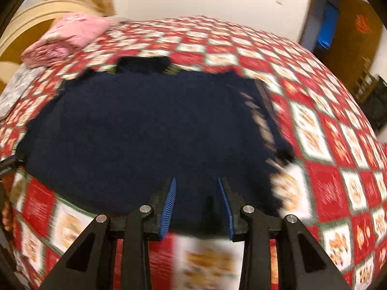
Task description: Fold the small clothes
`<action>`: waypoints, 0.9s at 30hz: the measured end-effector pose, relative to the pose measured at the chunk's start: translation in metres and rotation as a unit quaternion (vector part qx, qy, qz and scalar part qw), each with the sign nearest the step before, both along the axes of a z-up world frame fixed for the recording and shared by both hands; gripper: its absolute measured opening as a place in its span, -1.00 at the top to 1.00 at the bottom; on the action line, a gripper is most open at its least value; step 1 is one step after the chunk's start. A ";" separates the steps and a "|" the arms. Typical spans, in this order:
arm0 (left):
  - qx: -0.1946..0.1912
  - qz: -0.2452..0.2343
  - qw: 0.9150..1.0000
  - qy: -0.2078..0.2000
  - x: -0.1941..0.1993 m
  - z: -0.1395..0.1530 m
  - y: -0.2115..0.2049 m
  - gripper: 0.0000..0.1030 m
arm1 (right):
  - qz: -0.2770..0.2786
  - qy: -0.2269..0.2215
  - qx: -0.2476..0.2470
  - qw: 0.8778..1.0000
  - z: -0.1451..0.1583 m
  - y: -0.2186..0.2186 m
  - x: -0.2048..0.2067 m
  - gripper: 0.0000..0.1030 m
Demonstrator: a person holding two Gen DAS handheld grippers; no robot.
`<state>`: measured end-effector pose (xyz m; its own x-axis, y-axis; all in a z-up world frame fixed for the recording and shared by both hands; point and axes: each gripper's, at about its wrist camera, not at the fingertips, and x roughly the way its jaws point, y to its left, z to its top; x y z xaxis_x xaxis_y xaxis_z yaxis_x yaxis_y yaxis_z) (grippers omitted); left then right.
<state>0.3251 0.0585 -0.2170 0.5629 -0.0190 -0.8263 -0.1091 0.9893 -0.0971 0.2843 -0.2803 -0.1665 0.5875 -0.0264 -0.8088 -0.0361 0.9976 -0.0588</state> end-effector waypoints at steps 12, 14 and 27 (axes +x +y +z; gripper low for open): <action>-0.010 -0.018 1.000 -0.008 -0.018 0.004 0.010 -1.00 | 0.113 0.010 -0.031 0.993 -0.030 0.129 0.016 0.28; -0.025 -0.023 0.999 -0.019 -0.028 0.007 0.020 -1.00 | 0.122 0.004 -0.034 0.992 -0.026 0.133 0.011 0.28; -0.064 0.104 0.991 -0.063 -0.041 0.018 0.113 -1.00 | 0.248 -0.076 -0.055 0.964 0.000 0.269 -0.022 -0.12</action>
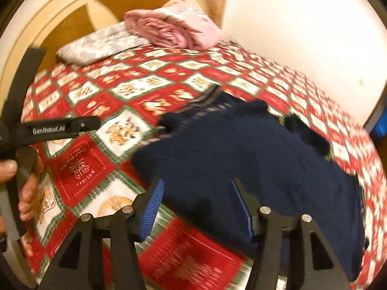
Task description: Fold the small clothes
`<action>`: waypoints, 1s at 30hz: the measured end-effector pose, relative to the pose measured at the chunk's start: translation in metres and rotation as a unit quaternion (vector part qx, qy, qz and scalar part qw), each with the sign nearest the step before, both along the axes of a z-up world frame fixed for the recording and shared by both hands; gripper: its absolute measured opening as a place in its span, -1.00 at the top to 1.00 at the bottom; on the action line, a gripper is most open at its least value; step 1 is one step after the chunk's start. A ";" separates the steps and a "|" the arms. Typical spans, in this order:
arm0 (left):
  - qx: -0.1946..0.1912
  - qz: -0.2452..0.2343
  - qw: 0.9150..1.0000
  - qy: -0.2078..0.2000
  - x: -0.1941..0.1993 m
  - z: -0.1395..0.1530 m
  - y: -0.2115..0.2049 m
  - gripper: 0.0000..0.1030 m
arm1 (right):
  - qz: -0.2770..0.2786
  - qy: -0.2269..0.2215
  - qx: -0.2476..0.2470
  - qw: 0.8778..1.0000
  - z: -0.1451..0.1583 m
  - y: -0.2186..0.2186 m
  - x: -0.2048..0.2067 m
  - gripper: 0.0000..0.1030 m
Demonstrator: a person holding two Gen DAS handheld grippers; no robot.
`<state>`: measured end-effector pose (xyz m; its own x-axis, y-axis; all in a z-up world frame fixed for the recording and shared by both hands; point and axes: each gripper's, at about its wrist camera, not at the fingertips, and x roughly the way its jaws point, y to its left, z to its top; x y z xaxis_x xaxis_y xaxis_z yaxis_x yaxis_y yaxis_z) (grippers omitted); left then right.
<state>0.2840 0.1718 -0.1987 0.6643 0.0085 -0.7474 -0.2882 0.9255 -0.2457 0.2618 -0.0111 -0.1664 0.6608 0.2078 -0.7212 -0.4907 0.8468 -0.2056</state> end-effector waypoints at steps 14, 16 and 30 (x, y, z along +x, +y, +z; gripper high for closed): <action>-0.006 -0.017 1.000 -0.011 0.024 0.007 0.033 -1.00 | -0.030 -0.075 -0.116 0.990 -0.047 0.061 0.015 -0.12; -0.026 -0.061 0.998 -0.015 0.044 0.011 0.028 -1.00 | -0.033 -0.088 -0.125 0.988 -0.048 0.064 0.012 -0.12; -0.115 -0.240 0.961 0.069 0.205 -0.012 -0.070 -1.00 | -0.033 -0.112 -0.136 0.984 -0.056 0.066 0.009 -0.12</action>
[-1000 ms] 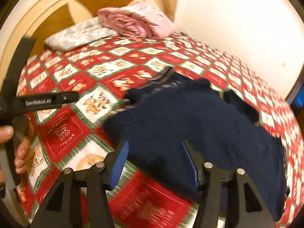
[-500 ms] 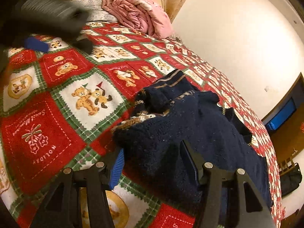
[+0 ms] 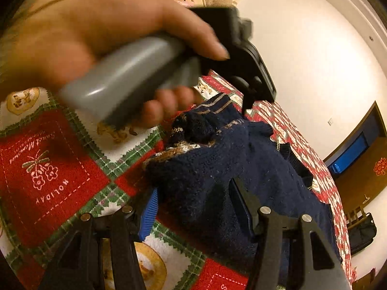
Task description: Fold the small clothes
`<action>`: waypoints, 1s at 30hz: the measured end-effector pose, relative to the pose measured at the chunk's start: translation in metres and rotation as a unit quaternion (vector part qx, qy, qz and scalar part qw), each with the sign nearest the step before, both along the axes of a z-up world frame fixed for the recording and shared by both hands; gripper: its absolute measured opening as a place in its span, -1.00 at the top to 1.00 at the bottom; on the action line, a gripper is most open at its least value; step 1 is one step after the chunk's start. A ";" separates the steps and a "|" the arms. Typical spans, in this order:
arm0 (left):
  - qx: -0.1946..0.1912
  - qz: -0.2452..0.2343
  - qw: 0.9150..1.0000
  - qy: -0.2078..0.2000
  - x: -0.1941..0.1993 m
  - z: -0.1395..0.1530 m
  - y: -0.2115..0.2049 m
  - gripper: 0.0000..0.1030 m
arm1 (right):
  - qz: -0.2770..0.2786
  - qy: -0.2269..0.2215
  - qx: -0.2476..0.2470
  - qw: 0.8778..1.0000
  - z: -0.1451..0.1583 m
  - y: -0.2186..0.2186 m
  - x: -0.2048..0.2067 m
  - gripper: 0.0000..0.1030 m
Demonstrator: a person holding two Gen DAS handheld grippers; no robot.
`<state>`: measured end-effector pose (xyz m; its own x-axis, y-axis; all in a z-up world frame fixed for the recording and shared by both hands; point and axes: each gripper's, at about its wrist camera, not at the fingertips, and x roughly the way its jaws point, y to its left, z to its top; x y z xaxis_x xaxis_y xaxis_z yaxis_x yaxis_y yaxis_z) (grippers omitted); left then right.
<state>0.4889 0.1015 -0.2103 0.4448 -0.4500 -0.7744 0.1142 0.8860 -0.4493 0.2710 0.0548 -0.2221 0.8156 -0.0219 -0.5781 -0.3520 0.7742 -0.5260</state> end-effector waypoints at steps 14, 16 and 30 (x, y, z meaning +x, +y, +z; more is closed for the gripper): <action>-0.003 -0.093 0.995 0.031 0.027 0.001 -0.041 -0.86 | -0.001 -0.008 0.003 1.000 0.000 0.001 -0.006 -0.12; 0.016 -0.093 0.995 0.025 0.028 0.002 -0.045 -0.42 | -0.002 -0.029 -0.012 1.000 -0.001 0.006 -0.012 -0.12; 0.048 -0.092 0.995 0.014 0.020 0.009 -0.045 0.55 | 0.025 -0.071 -0.060 0.995 -0.007 0.025 -0.037 0.75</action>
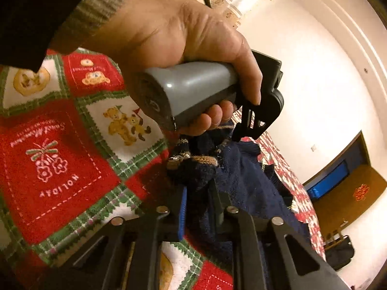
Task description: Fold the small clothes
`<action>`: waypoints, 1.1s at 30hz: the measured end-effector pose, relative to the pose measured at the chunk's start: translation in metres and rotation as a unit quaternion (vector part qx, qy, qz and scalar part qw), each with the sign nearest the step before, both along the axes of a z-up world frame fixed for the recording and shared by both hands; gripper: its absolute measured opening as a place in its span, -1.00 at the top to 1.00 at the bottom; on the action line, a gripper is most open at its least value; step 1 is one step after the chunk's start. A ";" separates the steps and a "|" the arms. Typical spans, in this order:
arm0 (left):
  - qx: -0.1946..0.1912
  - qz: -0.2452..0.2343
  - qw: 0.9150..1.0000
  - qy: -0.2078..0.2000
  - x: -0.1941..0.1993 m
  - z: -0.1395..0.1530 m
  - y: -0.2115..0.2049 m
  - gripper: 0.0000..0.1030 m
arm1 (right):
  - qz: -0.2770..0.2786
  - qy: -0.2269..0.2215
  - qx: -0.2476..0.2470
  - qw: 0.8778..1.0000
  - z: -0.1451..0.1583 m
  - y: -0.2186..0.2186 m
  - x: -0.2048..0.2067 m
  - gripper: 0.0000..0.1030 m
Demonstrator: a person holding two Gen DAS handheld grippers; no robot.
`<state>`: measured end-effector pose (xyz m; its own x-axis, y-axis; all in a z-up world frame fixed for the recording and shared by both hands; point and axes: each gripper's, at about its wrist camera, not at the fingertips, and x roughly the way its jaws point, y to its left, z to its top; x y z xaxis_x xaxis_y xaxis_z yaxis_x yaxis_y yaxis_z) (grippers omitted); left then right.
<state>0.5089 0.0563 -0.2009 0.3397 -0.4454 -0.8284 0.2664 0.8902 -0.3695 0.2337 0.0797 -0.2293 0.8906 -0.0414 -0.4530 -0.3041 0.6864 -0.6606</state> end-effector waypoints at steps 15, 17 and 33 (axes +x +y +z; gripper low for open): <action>-0.074 0.017 0.997 -0.024 -0.019 0.039 0.001 0.58 | 0.016 -0.009 0.106 0.994 0.056 -0.075 -0.040 0.80; -0.080 0.018 0.996 -0.035 -0.024 0.050 -0.009 0.58 | 0.009 -0.016 0.117 0.993 0.069 -0.093 -0.039 0.81; -0.129 0.011 0.988 -0.089 -0.039 0.111 -0.110 0.59 | -0.071 -0.080 0.164 0.981 0.120 -0.212 -0.039 0.83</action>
<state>0.4704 -0.0534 -0.0894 0.4813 -0.6247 -0.6149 0.3294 0.7789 -0.5336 0.1951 -0.1325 -0.1093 0.9471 -0.0452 -0.3177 -0.1007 0.8981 -0.4280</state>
